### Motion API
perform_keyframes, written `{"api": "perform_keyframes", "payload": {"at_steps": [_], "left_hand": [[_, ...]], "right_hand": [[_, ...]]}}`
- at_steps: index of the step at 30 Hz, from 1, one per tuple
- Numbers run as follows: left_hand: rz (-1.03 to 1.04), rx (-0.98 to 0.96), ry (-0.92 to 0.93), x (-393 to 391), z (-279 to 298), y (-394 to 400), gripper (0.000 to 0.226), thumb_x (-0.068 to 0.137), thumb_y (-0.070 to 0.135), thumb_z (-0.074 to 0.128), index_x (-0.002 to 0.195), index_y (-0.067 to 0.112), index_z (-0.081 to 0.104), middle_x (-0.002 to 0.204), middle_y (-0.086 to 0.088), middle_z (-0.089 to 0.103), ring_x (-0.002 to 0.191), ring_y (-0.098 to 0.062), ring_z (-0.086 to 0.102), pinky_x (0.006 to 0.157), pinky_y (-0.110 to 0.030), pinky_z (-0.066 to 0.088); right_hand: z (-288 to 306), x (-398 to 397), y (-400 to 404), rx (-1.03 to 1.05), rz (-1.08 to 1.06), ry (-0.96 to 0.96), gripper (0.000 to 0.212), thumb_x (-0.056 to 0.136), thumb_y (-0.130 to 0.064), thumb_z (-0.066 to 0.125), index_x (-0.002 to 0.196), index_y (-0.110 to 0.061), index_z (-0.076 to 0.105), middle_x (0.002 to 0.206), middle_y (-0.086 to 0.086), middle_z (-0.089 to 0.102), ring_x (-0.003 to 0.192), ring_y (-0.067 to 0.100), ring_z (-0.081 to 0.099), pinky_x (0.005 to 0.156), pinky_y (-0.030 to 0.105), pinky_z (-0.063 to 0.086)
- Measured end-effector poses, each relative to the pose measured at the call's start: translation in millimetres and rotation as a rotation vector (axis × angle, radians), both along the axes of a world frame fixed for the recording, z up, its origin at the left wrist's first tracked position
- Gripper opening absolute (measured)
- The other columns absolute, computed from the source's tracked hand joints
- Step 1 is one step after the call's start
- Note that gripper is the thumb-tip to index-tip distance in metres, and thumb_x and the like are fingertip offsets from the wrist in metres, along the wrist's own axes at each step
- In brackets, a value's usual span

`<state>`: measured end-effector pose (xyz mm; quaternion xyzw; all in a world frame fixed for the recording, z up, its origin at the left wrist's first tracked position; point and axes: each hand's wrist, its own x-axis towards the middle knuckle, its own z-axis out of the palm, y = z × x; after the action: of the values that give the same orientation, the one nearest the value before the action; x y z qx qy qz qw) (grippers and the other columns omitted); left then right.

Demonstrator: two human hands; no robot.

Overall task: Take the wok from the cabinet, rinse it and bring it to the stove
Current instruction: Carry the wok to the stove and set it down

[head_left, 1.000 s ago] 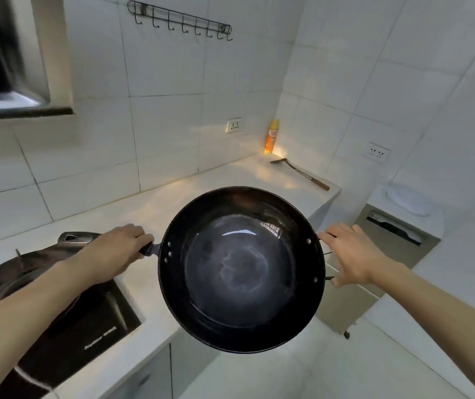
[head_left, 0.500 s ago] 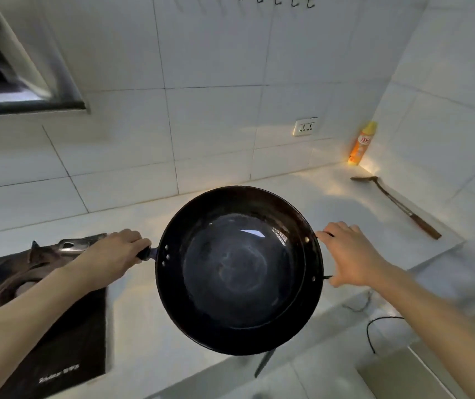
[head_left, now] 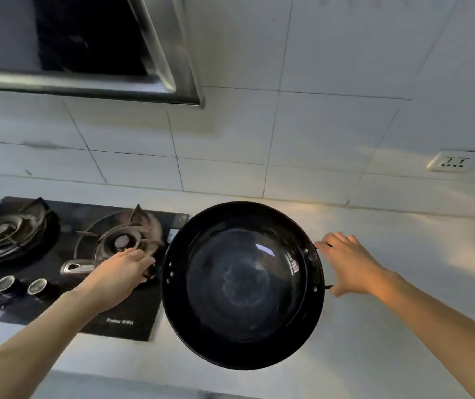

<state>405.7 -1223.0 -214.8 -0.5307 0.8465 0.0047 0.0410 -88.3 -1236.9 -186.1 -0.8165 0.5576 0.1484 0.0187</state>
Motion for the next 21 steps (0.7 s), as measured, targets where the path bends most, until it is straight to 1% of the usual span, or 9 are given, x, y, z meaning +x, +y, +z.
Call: {"api": "perform_keyframes", "payload": {"at_steps": [2,4,5,8,13,16,19,21], "left_hand": [[0.039,0.018,0.048,14,-6,5,0.055,0.076,0.021,0.075,0.127,0.021,0.054,0.093,0.004,0.059,0.088,-0.024,0.061,0.074,-0.037,0.054],[0.059,0.024,0.076,25,-11,8,0.068,0.073,0.019,0.079,0.134,0.021,0.05,0.095,0.003,0.062,0.09,-0.024,0.062,0.075,-0.037,0.055],[0.074,0.028,0.074,29,-12,9,0.067,0.073,0.019,0.079,0.134,0.021,0.051,0.099,0.002,0.063,0.094,-0.023,0.062,0.078,-0.037,0.055],[0.124,0.046,0.063,36,-18,12,0.051,0.083,0.025,0.071,0.131,0.024,0.054,0.115,0.002,0.061,0.109,-0.021,0.056,0.09,-0.037,0.05],[0.141,0.054,0.097,41,-25,6,0.052,0.087,0.025,0.067,0.136,0.026,0.05,0.122,0.004,0.059,0.114,-0.018,0.053,0.094,-0.033,0.048],[0.127,0.054,0.104,41,-26,-5,0.055,0.087,0.023,0.067,0.139,0.025,0.048,0.12,0.002,0.06,0.114,-0.019,0.053,0.095,-0.032,0.047],[0.111,0.074,0.12,46,-33,-15,0.066,0.085,0.022,0.07,0.143,0.029,0.041,0.111,0.003,0.06,0.108,-0.017,0.055,0.091,-0.032,0.049],[0.106,0.076,0.124,49,-36,-24,0.065,0.084,0.022,0.07,0.142,0.028,0.042,0.109,0.003,0.061,0.106,-0.018,0.056,0.09,-0.032,0.049]], "right_hand": [[-6,14,-15,0.007,0.041,-0.006,0.103,0.047,-0.052,0.077,0.139,-0.027,0.038,0.126,-0.004,0.043,0.117,0.017,0.038,0.094,0.028,0.03],[-9,28,-28,0.015,0.076,0.002,0.101,0.048,-0.052,0.076,0.138,-0.026,0.038,0.125,-0.004,0.042,0.116,0.017,0.038,0.094,0.028,0.031],[-11,34,-32,0.026,0.09,0.011,0.1,0.049,-0.052,0.076,0.137,-0.025,0.037,0.125,-0.003,0.042,0.116,0.018,0.038,0.095,0.029,0.031],[-20,43,-44,0.05,0.123,0.036,0.102,0.048,-0.055,0.074,0.138,-0.025,0.037,0.126,-0.003,0.042,0.116,0.017,0.038,0.097,0.029,0.031],[-26,50,-63,0.069,0.139,0.037,0.1,0.047,-0.053,0.073,0.137,-0.025,0.038,0.127,-0.004,0.042,0.116,0.017,0.038,0.097,0.031,0.032],[-32,51,-73,0.083,0.137,0.029,0.099,0.046,-0.052,0.073,0.136,-0.025,0.039,0.125,-0.004,0.042,0.114,0.016,0.038,0.096,0.03,0.032],[-35,53,-83,0.093,0.135,0.028,0.096,0.048,-0.049,0.072,0.135,-0.026,0.04,0.122,-0.005,0.044,0.111,0.015,0.039,0.096,0.028,0.033],[-38,54,-88,0.099,0.132,0.028,0.094,0.048,-0.048,0.072,0.134,-0.027,0.041,0.119,-0.006,0.044,0.109,0.014,0.04,0.093,0.027,0.033]]}}
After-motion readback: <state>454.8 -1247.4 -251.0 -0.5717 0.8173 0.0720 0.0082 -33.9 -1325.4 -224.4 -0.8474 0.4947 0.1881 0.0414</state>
